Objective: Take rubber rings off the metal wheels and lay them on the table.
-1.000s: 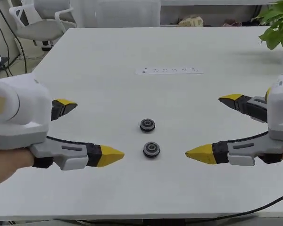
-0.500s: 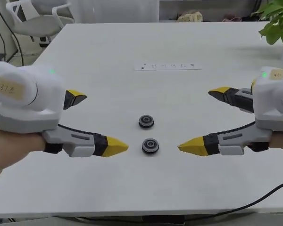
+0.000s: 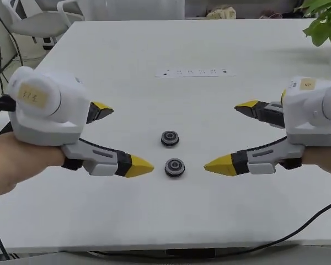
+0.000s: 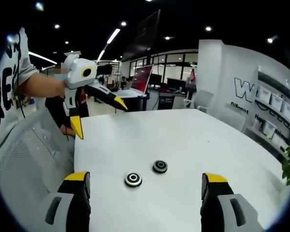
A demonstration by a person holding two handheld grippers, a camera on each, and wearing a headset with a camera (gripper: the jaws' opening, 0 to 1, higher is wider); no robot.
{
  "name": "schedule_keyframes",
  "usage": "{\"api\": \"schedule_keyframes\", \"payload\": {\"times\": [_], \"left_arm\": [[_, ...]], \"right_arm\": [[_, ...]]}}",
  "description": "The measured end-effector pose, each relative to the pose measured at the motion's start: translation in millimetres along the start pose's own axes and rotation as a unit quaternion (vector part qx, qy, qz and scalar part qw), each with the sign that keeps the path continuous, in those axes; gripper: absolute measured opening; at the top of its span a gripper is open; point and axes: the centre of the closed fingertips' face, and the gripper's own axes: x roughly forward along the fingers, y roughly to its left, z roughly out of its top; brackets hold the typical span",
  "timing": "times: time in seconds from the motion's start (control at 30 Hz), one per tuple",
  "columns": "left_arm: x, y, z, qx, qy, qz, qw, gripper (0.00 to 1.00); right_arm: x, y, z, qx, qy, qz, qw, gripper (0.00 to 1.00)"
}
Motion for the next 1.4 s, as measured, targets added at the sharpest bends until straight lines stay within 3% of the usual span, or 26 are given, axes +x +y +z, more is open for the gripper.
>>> {"api": "schedule_keyframes", "payload": {"times": [0.6,1.13,1.4], "left_arm": [[22.9,3.3,-9.8,-0.012,0.002,-0.026,0.9996,0.80],[37.7,3.5,-25.3,-0.024,0.013,-0.037,0.9989,0.73],[44.8,1.6,-26.0,-0.026,0.012,-0.045,0.9986,0.70]], "right_arm": [[25.3,4.1,-10.0,-0.006,0.004,0.033,0.9994,0.90],[44.3,7.3,-29.4,0.002,0.022,0.053,0.9984,0.80],[53.6,6.8,-36.4,0.008,0.027,0.060,0.9978,0.73]]}}
